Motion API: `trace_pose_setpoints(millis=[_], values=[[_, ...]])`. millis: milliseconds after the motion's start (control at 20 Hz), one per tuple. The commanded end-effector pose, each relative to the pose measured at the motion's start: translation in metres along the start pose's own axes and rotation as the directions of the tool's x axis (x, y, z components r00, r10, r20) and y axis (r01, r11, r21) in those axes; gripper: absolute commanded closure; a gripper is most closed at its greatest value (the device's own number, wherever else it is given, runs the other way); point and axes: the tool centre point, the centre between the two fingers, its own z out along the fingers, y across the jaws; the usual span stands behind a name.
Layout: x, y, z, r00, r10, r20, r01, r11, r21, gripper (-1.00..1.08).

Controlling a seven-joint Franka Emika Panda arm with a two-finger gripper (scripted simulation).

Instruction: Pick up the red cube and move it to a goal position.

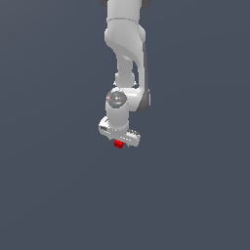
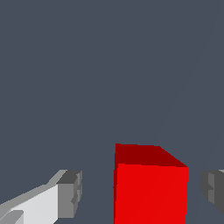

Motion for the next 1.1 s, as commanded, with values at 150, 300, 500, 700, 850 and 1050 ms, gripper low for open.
trace_pose_setpoints(millis=[150, 300, 500, 700, 850, 1050], values=[[-0.0037, 0.0026, 0.0148, 0.999, 0.05, -0.001, -0.05, 0.999, 0.0, -0.92], [-0.0039, 0.0026, 0.0159, 0.999, 0.053, -0.001, -0.053, 0.999, 0.001, 1.08], [-0.0039, 0.0026, 0.0159, 0.999, 0.053, -0.001, -0.053, 0.999, 0.001, 1.08], [-0.0039, 0.0026, 0.0159, 0.999, 0.053, -0.001, -0.053, 0.999, 0.001, 1.08], [-0.004, 0.0022, 0.0153, 0.999, 0.052, -0.001, -0.052, 0.999, 0.001, 1.08], [-0.0061, 0.0011, 0.01, 0.999, 0.052, -0.001, -0.052, 0.999, 0.001, 1.08]])
